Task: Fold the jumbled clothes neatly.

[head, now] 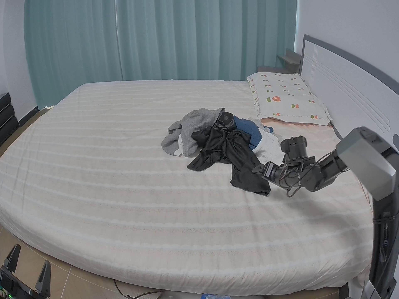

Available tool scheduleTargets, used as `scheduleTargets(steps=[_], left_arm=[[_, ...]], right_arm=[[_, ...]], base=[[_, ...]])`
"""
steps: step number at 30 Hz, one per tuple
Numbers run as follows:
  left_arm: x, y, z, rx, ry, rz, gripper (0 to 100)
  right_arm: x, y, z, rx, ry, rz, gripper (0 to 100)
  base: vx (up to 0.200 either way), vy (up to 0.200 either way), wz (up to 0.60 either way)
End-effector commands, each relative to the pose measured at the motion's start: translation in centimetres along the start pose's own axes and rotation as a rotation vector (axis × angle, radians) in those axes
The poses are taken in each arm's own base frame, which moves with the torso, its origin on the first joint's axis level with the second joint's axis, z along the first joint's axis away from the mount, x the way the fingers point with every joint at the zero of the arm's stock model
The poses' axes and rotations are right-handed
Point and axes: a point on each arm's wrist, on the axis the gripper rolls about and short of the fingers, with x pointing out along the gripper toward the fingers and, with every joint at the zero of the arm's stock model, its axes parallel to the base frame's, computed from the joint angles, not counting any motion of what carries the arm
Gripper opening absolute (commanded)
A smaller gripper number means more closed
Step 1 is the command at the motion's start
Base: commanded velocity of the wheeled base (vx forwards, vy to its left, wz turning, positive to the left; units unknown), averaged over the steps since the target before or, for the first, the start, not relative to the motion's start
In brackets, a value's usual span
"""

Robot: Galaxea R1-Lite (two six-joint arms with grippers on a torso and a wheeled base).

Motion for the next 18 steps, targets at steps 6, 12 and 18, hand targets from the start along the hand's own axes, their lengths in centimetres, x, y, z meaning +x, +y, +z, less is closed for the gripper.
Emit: scheduleTargets(steps=[6, 12, 18], left_arm=[[0.0, 0.0, -0.4, 0.000, -0.003, 0.000, 100], [0.0, 0.0, -0.4, -0.001, -0.003, 0.000, 100], [0.0, 0.0, -0.4, -0.001, -0.003, 0.000, 100]], right_arm=[[4.5, -0.7, -3.0, 0.013, 0.039, -0.023, 100], [4.3, 0.1, -2.6, 0.009, 0.022, -0.007, 100], [4.3, 0.1, -2.7, 0.006, 0.018, -0.012, 0]], base=[[0.000, 0.000, 0.00], [0.000, 0.000, 0.00], [0.000, 0.000, 0.00]])
